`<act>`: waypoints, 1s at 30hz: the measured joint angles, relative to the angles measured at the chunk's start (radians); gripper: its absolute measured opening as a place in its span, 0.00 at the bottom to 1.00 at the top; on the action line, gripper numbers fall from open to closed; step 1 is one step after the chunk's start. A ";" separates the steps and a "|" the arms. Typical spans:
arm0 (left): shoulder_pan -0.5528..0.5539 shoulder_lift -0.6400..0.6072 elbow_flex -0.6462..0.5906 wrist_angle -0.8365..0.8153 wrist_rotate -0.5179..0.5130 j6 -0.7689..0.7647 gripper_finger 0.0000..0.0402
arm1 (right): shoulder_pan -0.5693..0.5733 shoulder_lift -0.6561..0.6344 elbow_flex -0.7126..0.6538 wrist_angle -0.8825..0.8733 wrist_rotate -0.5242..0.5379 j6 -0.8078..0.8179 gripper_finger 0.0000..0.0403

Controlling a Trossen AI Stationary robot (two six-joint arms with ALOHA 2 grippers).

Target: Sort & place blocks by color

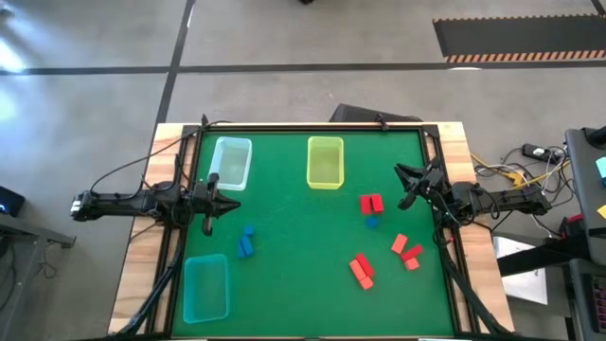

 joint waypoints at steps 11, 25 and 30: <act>0.000 0.000 0.000 0.000 0.000 0.021 0.00 | 0.000 0.000 0.000 0.000 0.000 0.000 0.12; 0.000 0.000 -0.001 0.137 -0.041 0.208 0.00 | 0.002 0.000 0.000 -0.012 -0.034 0.765 0.12; -0.001 0.000 -0.001 0.256 -0.029 0.085 0.00 | 0.002 0.000 0.000 -0.016 0.000 0.714 0.12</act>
